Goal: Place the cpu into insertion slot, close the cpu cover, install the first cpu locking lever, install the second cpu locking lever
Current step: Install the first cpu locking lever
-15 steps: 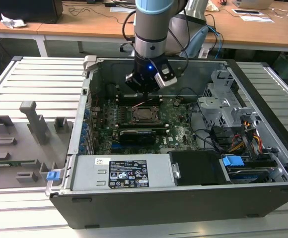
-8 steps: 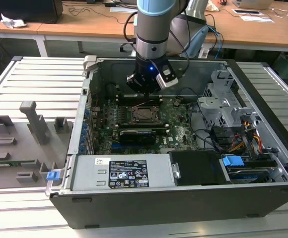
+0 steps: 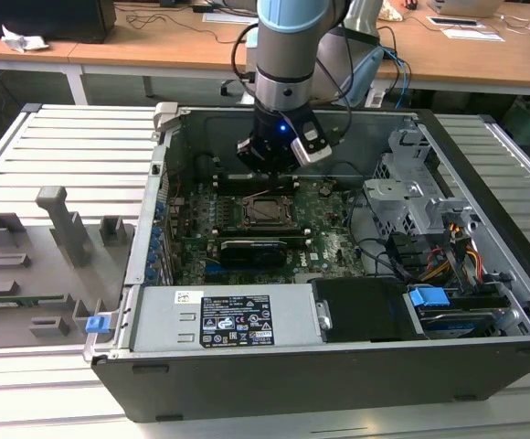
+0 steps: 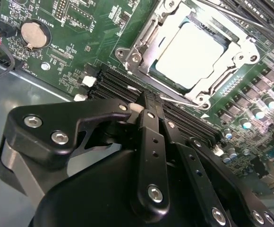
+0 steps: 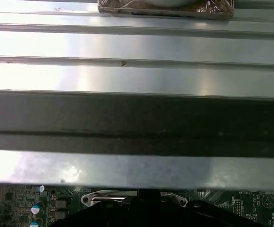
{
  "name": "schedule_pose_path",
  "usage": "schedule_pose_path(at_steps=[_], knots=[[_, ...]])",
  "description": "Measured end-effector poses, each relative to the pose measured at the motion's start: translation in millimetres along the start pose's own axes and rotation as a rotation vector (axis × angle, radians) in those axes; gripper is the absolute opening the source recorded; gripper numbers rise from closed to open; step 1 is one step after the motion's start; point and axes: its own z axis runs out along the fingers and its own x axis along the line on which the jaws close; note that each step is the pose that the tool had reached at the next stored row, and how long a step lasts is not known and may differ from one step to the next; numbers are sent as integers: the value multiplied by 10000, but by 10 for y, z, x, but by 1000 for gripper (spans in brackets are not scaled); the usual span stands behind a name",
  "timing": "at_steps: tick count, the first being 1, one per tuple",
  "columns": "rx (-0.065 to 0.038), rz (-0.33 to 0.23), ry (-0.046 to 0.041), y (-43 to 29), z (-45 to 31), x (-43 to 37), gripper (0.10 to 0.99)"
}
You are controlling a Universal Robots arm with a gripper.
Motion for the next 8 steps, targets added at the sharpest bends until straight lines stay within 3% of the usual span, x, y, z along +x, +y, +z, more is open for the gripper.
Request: schedule_pose_path(at_steps=[8], knots=[[3, 0, 0, -8, 77, -20, 106]])
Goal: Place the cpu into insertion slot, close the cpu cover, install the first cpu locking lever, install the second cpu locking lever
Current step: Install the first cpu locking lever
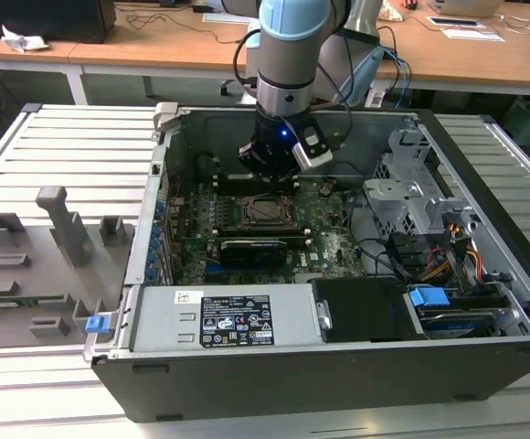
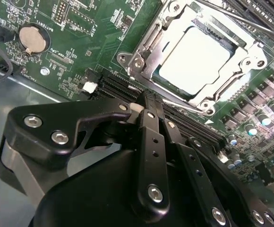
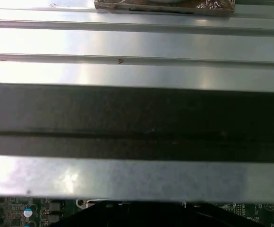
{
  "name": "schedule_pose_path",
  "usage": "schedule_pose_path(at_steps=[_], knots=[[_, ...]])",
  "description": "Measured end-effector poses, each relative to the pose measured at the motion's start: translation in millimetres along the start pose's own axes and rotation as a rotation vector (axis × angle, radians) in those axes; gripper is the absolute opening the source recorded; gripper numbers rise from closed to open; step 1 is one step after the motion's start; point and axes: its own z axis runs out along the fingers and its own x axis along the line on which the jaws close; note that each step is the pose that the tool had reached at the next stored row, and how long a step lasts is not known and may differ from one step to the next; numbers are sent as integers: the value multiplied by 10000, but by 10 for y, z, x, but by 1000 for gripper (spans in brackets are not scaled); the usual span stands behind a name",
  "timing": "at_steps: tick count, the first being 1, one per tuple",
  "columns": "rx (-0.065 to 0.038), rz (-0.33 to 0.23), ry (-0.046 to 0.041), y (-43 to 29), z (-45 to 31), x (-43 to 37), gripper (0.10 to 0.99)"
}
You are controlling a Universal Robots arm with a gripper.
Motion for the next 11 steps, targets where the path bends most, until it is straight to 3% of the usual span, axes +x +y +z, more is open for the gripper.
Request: schedule_pose_path(at_steps=[2, 4, 11], knots=[[28, -1, 1, -4, 40, 0, 106], [156, -2, 6, -9, 80, -3, 106], [153, -2, 4, -6, 63, -4, 106]])
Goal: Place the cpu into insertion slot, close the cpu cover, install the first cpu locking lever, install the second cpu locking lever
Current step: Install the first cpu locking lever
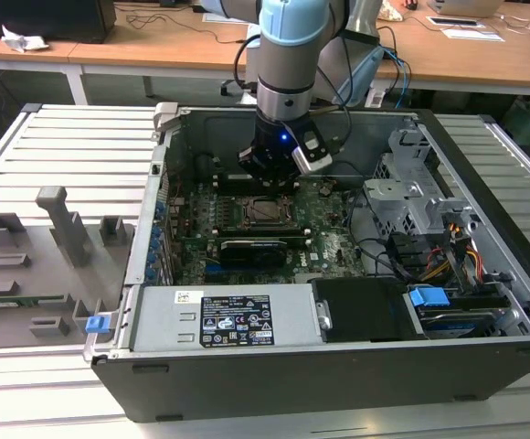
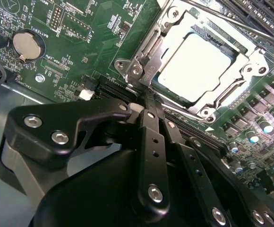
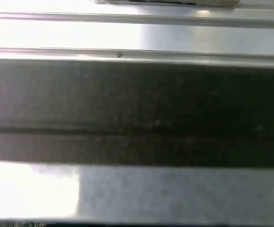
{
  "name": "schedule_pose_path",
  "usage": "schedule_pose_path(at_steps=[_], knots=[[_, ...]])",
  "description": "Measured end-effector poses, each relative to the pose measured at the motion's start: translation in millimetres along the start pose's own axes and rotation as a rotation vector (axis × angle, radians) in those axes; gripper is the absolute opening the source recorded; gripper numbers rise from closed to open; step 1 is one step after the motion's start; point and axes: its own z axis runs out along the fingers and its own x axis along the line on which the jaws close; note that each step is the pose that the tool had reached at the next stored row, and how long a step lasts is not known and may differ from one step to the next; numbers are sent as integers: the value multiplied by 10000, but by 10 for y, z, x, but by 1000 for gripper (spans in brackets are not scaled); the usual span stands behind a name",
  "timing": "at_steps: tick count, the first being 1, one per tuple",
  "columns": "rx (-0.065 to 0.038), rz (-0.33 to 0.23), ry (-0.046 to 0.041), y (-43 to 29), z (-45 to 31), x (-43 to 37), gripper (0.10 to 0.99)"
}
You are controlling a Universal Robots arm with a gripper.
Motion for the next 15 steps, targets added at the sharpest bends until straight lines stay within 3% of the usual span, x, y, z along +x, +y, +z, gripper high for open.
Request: schedule_pose_path(at_steps=[5, 11, 15], knots=[[25, 0, -1, 1, -9, 0, 106], [348, -4, 8, 0, 5, 0, 106], [409, -7, 13, -1, 17, 0, 106]])
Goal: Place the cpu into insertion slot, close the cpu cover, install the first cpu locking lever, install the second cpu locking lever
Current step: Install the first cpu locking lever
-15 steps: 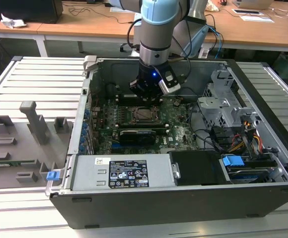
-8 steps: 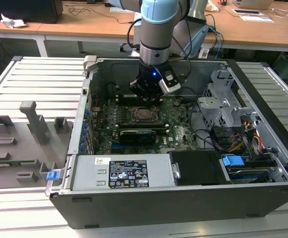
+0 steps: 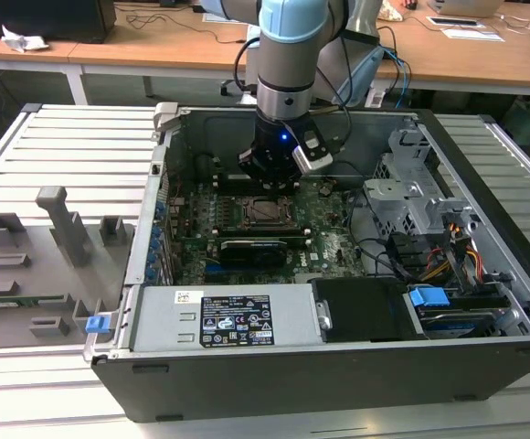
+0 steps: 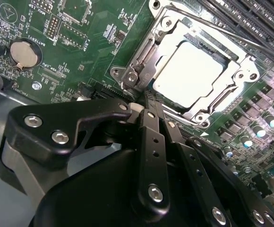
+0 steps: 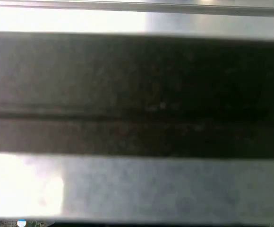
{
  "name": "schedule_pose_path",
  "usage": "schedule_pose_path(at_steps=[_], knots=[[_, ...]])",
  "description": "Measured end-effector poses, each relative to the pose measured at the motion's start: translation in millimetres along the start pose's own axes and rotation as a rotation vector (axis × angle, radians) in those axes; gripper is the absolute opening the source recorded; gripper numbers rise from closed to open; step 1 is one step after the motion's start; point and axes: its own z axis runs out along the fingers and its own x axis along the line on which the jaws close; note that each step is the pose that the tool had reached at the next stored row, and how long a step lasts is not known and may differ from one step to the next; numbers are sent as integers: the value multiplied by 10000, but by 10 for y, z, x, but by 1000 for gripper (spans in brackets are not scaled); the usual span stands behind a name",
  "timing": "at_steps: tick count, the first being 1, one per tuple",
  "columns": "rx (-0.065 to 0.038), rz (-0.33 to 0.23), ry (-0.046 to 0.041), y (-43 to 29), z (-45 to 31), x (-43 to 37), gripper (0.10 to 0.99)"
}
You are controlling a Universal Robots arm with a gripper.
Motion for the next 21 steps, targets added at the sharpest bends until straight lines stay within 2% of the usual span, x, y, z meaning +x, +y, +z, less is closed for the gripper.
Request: schedule_pose_path(at_steps=[5, 8, 11, 14, 15, 16, 17, 21], knots=[[-30, 2, -2, 6, 23, 1, 106], [-122, 3, 4, 5, 18, 3, 106], [-263, 5, -8, 12, 26, 0, 106], [-343, 7, -13, 13, 27, -1, 106], [-353, 6, -16, 16, -17, -2, 106], [-346, 6, -12, 19, -98, -3, 106], [-345, 6, -12, 20, -119, -3, 106], [-345, 6, -12, -2, -121, -3, 106]])
